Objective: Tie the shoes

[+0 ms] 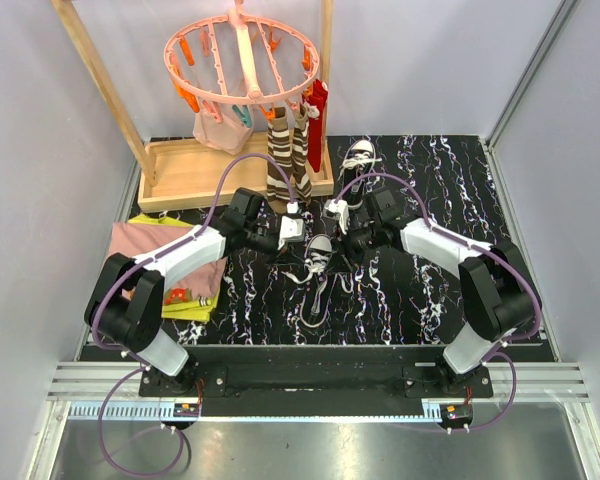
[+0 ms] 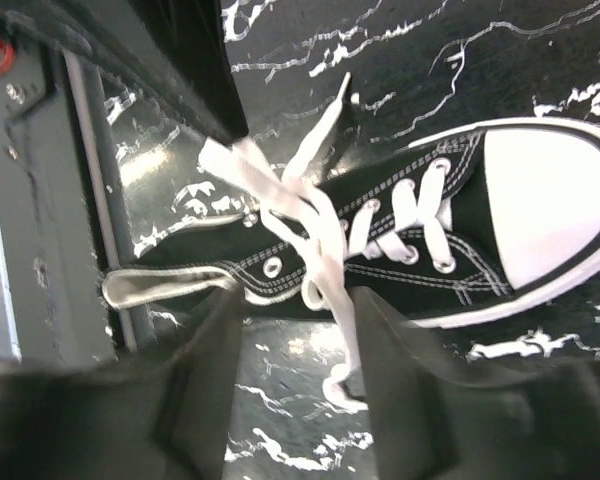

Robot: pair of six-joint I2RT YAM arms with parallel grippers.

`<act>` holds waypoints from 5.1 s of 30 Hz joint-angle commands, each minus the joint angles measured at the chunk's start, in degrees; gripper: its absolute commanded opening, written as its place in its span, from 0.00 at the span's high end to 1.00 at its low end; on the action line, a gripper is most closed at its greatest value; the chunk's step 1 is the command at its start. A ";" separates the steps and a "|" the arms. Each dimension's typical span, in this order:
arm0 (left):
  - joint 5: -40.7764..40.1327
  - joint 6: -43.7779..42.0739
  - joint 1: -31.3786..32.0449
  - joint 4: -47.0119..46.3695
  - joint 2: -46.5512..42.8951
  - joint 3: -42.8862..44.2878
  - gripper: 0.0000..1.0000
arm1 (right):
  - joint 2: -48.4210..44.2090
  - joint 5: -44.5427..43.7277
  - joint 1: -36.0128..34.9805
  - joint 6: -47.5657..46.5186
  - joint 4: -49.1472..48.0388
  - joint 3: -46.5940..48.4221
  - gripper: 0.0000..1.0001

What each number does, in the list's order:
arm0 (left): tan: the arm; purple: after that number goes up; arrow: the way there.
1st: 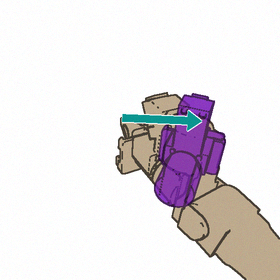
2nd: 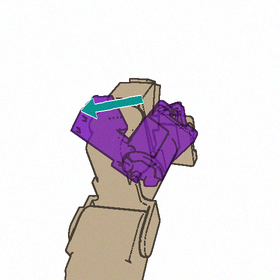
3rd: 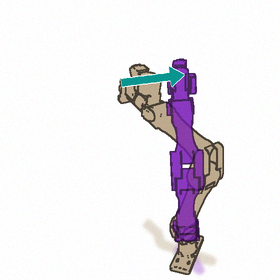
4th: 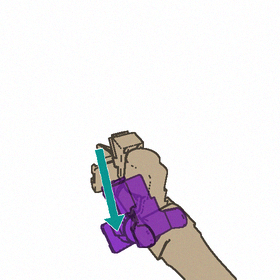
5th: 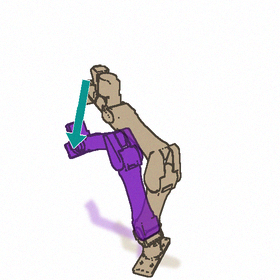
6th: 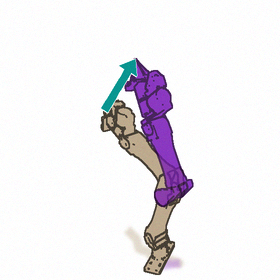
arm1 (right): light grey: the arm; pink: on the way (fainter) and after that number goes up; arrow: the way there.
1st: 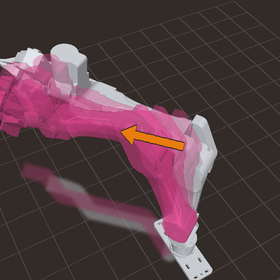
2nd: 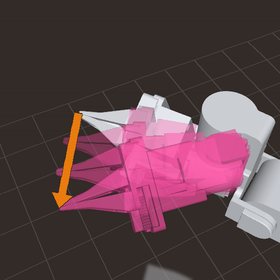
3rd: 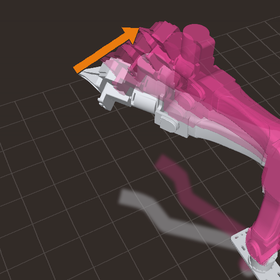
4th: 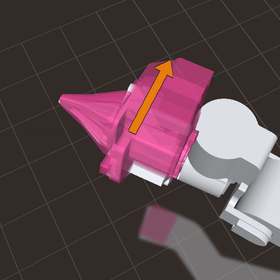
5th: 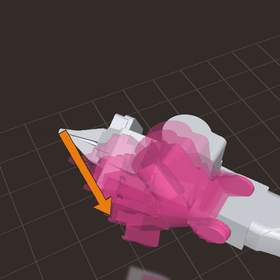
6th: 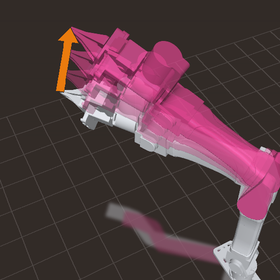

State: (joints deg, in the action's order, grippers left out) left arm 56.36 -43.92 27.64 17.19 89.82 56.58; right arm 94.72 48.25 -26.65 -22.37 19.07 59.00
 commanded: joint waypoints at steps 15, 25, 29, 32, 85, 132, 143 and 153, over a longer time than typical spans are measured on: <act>3.32 -3.89 0.66 1.88 -1.23 1.78 1.00 | 3.98 0.53 0.11 -3.20 1.67 4.72 0.48; 3.14 -3.80 0.66 2.15 -0.87 2.13 1.00 | 3.90 1.23 0.20 -3.91 2.81 4.81 0.86; 2.79 -4.15 0.57 2.41 -0.96 2.13 1.00 | 0.84 0.62 0.29 -4.35 3.17 4.19 1.00; 2.88 -4.15 0.57 2.50 -1.05 2.13 1.00 | -1.45 0.00 0.72 -4.09 3.17 3.49 1.00; 3.76 -3.71 -1.36 3.55 -0.70 2.84 1.00 | 7.85 6.94 1.96 -6.10 12.48 12.01 0.25; 4.38 5.15 -1.45 2.85 -4.73 -4.27 1.00 | 4.17 -1.84 -1.82 -9.80 5.65 9.03 1.00; 1.82 23.96 -2.32 -7.61 -8.26 -12.45 0.87 | -1.81 -10.36 -5.07 -8.21 -7.11 0.59 1.00; -1.95 32.05 -9.53 -10.95 -7.31 -6.93 0.65 | -8.14 -16.08 -7.36 -11.73 -14.76 -7.49 1.00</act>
State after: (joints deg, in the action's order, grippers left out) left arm 56.95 -15.51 18.74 10.20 80.82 44.71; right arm 90.72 35.48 -33.34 -31.90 10.55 53.82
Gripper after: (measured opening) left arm 0.345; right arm 0.009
